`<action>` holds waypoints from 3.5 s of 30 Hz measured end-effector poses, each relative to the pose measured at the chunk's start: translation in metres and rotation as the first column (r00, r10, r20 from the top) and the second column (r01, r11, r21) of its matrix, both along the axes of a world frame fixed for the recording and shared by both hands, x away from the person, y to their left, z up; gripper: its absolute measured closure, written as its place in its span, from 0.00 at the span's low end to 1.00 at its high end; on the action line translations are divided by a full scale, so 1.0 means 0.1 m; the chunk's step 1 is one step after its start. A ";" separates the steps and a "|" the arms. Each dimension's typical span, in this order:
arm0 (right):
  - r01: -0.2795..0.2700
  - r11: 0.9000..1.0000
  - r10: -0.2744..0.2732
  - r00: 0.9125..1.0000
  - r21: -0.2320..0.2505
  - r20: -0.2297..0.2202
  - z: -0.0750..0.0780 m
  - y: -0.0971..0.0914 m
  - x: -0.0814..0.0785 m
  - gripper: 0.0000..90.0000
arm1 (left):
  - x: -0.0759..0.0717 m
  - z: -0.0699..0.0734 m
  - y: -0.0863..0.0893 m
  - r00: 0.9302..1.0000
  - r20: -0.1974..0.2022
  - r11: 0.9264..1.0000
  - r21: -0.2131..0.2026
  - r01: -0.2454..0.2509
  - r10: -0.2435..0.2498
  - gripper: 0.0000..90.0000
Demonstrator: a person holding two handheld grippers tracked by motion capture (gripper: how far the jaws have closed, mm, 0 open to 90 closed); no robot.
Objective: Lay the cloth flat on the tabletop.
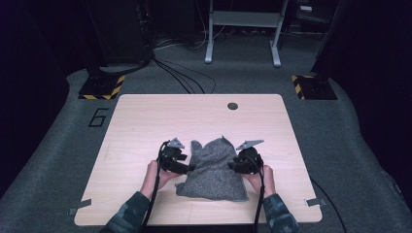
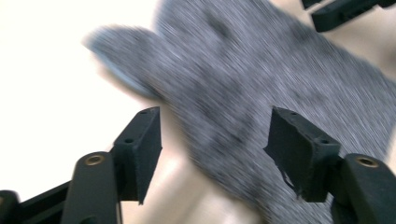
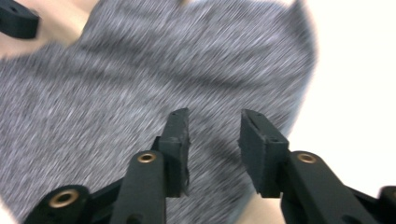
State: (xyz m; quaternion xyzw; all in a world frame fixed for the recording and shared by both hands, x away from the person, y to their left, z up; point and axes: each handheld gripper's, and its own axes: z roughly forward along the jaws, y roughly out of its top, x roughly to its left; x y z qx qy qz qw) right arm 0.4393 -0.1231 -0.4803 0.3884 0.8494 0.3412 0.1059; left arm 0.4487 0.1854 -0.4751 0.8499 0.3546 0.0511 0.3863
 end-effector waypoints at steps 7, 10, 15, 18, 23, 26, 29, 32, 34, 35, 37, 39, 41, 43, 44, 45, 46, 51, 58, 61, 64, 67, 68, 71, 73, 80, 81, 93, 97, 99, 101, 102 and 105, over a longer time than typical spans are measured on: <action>0.037 0.999 -0.037 0.999 -0.005 0.022 0.11 0.05 0.39 0.63 | 0.45 0.03 0.02 0.998 -0.013 0.998 0.031 -0.063 0.064 0.31; 0.040 0.999 -0.039 0.999 -0.025 0.017 0.11 0.13 0.57 0.61 | 0.62 -0.02 -0.02 0.996 -0.028 0.996 0.044 -0.079 0.081 0.31; 0.055 0.996 -0.054 0.999 -0.064 0.004 0.08 0.28 0.82 0.60 | 0.81 -0.10 -0.10 0.995 -0.057 0.994 0.086 -0.071 0.076 0.32; 0.065 0.992 -0.064 0.998 -0.106 0.014 0.01 0.36 0.94 0.61 | 0.87 -0.16 -0.15 0.995 -0.069 0.992 0.108 -0.059 0.067 0.35; 0.087 0.989 -0.089 0.996 -0.119 -0.009 -0.09 0.39 1.04 0.65 | 0.89 -0.23 -0.20 0.996 -0.076 0.990 0.136 -0.044 0.054 0.51; 0.098 0.989 -0.101 0.995 -0.113 -0.019 -0.14 0.40 1.08 0.79 | 0.88 -0.25 -0.22 0.996 -0.076 0.989 0.146 -0.030 0.041 0.61; 0.095 0.989 -0.098 0.995 -0.117 -0.022 -0.18 0.38 1.09 0.92 | 0.86 -0.25 -0.23 0.997 -0.063 0.988 0.153 -0.023 0.033 0.80; 0.099 0.989 -0.102 0.995 -0.110 -0.024 -0.19 0.35 1.07 0.98 | 0.84 -0.26 -0.24 0.998 -0.056 0.987 0.162 -0.016 0.025 0.93; 0.098 0.990 -0.101 0.995 -0.101 -0.019 -0.18 0.30 1.03 0.98 | 0.80 -0.27 -0.22 0.998 -0.043 0.986 0.161 -0.029 0.037 0.96; 0.099 0.991 -0.102 0.995 -0.089 -0.022 -0.17 0.27 1.01 0.98 | 0.80 -0.27 -0.22 0.998 -0.043 0.986 0.161 -0.029 0.037 0.96; 0.106 0.991 -0.108 0.994 -0.082 -0.016 -0.15 0.24 0.99 0.98 | 0.78 -0.25 -0.20 0.999 -0.035 0.986 0.162 -0.034 0.040 0.97; 0.109 0.992 -0.110 0.994 -0.062 -0.012 -0.11 0.18 0.96 0.99 | 0.75 -0.24 -0.18 0.998 -0.021 0.987 0.156 -0.048 0.051 0.97; 0.111 0.992 -0.111 0.994 -0.053 0.010 -0.05 0.10 0.89 0.99 | 0.72 -0.21 -0.15 0.998 -0.010 0.987 0.152 -0.055 0.057 0.97; 0.110 0.993 -0.109 0.994 -0.049 0.014 -0.03 0.07 0.85 0.99 | 0.67 -0.18 -0.10 0.997 0.003 0.987 0.140 -0.073 0.074 0.97; 0.115 0.992 -0.114 0.993 -0.045 0.019 -0.02 0.05 0.82 0.99 | 0.65 -0.16 -0.07 0.997 0.006 0.987 0.143 -0.079 0.079 0.97; 0.113 0.993 -0.112 0.993 -0.039 0.021 -0.02 0.02 0.79 0.99 | 0.64 -0.15 -0.05 0.997 0.009 0.988 0.132 -0.080 0.080 0.97; 0.117 0.993 -0.117 0.993 -0.017 0.016 -0.01 -0.04 0.75 0.99 | 0.61 -0.12 -0.01 0.996 0.018 0.987 0.139 -0.087 0.085 0.97; 0.124 0.992 -0.125 0.992 0.009 0.026 0.01 -0.12 0.63 0.99 | 0.52 -0.07 0.07 0.996 0.025 0.985 0.147 -0.092 0.090 0.97; 0.127 0.991 -0.128 0.992 0.044 0.020 0.05 -0.27 0.36 0.99 | 0.37 -0.03 0.22 0.997 0.009 0.983 0.167 -0.078 0.077 0.97; 0.121 0.992 -0.122 0.992 0.041 0.028 0.09 -0.30 0.27 0.99 | 0.34 -0.03 0.24 0.997 0.001 0.983 0.170 -0.072 0.073 0.97; 0.109 0.993 -0.112 0.993 0.047 0.044 0.11 -0.32 0.23 0.99 | 0.31 -0.02 0.26 0.998 -0.005 0.981 0.182 -0.063 0.065 0.97; 0.115 0.992 -0.117 0.992 0.046 0.040 0.15 -0.32 0.22 0.99 | 0.35 -0.03 0.27 0.997 0.005 0.978 0.195 -0.077 0.077 0.97; 0.116 0.992 -0.118 0.992 0.044 0.045 0.15 -0.32 0.26 0.99 | 0.40 -0.03 0.28 0.997 0.008 0.975 0.205 -0.081 0.081 0.97; 0.115 0.993 -0.116 0.991 0.027 0.059 0.19 -0.30 0.50 0.99 | 0.59 0.01 0.28 0.994 0.027 0.967 0.232 -0.105 0.102 0.98; 0.130 0.991 -0.131 0.988 0.010 0.088 0.37 -0.24 0.81 0.99 | 0.80 0.15 0.30 0.990 0.058 0.958 0.252 -0.140 0.129 0.98; 0.124 0.991 -0.131 0.932 0.043 0.336 1.54 -0.12 1.08 0.99 | 0.98 1.48 0.40 0.907 0.374 0.944 0.183 -0.276 0.193 0.98; 0.117 0.992 -0.126 0.925 0.047 0.359 1.65 -0.12 1.04 0.99 | 0.98 1.48 0.40 0.907 0.374 0.944 0.183 -0.276 0.193 0.98; 0.018 0.999 -0.026 0.955 0.030 0.297 0.66 -0.23 0.32 0.96 | 0.13 0.69 0.30 0.932 0.362 0.957 0.258 -0.134 0.033 0.97; 0.030 0.998 -0.039 0.981 0.048 0.192 0.20 -0.31 0.06 0.91 | -0.09 0.21 0.24 0.969 0.246 0.965 0.258 -0.056 -0.010 0.94; 0.034 0.998 -0.043 0.985 0.054 0.165 0.10 -0.33 -0.04 0.90 | -0.20 0.03 0.24 0.983 0.181 0.970 0.240 -0.027 -0.017 0.86; 0.030 0.997 -0.039 0.990 0.065 0.138 -0.01 -0.44 -0.23 0.85 | -0.32 -0.08 0.26 0.991 0.129 0.977 0.212 0.000 -0.028 0.78; 0.030 0.997 -0.039 0.990 0.065 0.138 -0.01 -0.44 -0.23 0.85 | -0.36 -0.09 0.28 0.993 0.113 0.979 0.201 0.011 -0.035 0.78; 0.054 0.994 -0.066 0.988 0.092 0.139 0.05 -0.56 -0.35 0.80 | -0.47 -0.06 0.36 0.994 0.103 0.984 0.178 0.001 -0.020 0.57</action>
